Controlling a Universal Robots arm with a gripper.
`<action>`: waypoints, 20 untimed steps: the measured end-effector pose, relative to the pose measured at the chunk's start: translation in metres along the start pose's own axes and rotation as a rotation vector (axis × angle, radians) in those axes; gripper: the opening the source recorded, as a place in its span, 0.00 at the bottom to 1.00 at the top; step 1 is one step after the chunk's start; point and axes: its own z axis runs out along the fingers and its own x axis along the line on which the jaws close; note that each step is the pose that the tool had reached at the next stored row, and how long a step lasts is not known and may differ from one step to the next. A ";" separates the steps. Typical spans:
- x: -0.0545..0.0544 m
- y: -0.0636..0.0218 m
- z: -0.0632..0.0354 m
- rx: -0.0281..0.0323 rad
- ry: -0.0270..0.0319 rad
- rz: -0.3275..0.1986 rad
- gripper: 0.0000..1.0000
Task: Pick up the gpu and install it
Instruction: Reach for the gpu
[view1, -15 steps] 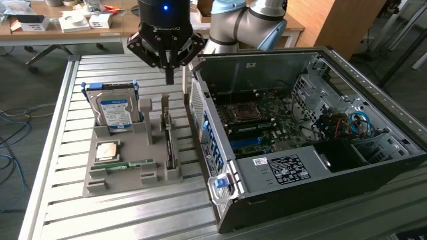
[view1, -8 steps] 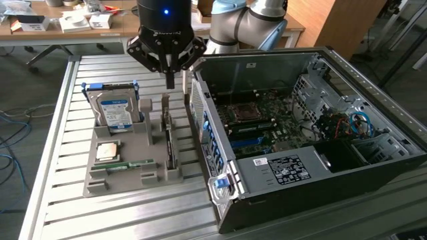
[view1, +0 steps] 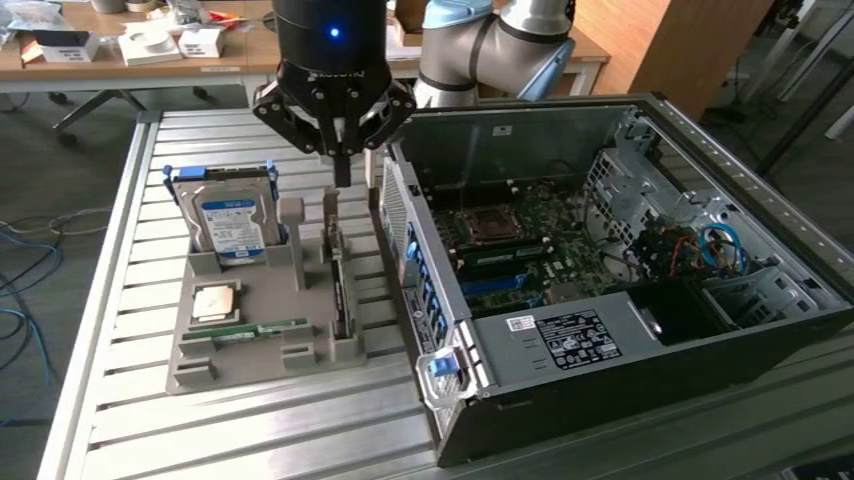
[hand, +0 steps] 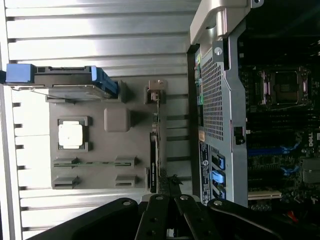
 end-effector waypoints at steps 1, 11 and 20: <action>0.000 -0.0014 -0.0001 0.0000 0.0000 0.000 0.11; 0.004 -0.0058 0.0000 0.0000 0.0000 0.000 0.11; 0.007 -0.0061 0.0018 0.0000 0.0000 0.000 0.11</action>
